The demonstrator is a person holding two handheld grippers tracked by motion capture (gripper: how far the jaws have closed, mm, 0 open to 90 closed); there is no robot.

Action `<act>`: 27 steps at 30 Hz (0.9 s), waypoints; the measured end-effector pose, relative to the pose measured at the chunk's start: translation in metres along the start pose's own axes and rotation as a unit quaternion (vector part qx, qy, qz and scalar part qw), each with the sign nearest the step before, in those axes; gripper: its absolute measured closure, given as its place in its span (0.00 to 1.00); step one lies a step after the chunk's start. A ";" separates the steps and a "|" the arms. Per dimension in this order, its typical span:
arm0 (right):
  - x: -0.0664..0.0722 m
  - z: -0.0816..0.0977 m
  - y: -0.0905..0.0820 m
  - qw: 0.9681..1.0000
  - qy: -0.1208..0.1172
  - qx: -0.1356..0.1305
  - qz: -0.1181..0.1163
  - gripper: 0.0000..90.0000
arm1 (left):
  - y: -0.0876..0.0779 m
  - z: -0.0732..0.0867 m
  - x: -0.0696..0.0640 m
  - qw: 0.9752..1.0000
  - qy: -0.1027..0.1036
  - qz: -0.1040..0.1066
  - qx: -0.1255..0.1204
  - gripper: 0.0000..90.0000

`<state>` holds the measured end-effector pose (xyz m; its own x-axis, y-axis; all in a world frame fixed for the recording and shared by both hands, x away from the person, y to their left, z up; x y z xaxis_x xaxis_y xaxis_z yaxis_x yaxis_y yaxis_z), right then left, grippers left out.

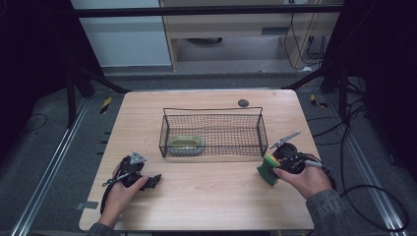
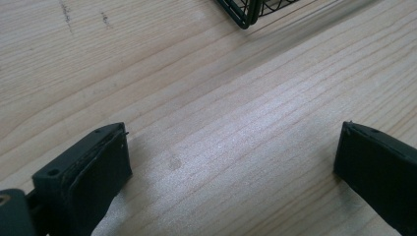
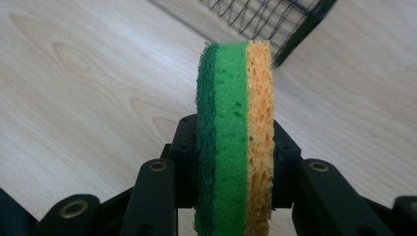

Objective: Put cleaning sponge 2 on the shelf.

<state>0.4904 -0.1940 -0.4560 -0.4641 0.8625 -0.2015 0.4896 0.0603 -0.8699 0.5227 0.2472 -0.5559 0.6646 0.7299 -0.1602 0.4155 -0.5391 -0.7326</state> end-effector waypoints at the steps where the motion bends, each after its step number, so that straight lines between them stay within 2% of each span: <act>1: -0.003 -0.001 -0.002 1.000 0.001 -0.003 0.002 0.72 | 0.000 0.000 0.000 1.000 0.000 0.000 -0.001 0.00; 10: -0.036 -0.020 -0.026 0.998 0.044 -0.026 0.022 0.72 | 0.000 0.003 0.000 0.999 0.011 0.005 -0.032 0.00; 16: -0.053 -0.035 -0.037 0.997 0.065 -0.039 0.030 0.72 | 0.000 0.003 0.001 0.999 0.011 0.005 -0.031 0.00; 21: -0.061 -0.054 -0.049 0.995 0.077 -0.049 0.040 0.72 | 0.001 0.002 0.000 0.999 0.010 0.005 -0.034 0.00; 27: -0.063 -0.077 -0.053 0.994 0.083 -0.054 0.050 0.72 | 0.001 0.002 0.001 0.999 0.011 0.005 -0.034 0.00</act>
<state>0.5501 -0.2125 -0.3625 -0.2846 0.9377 -0.1992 0.6076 0.0156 -0.7941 0.5219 0.2483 -0.5581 0.6821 0.7154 -0.1512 0.4495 -0.5734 -0.6849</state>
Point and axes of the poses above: each handheld gripper's, and its own axes: y roughly forward along the jaws, z roughly out of its underside, x roughly to its left, the point moved 7 cm from there along y, roughly forward along the jaws, and after that the axes turned 14 degrees about z, right-handed, at the moved point
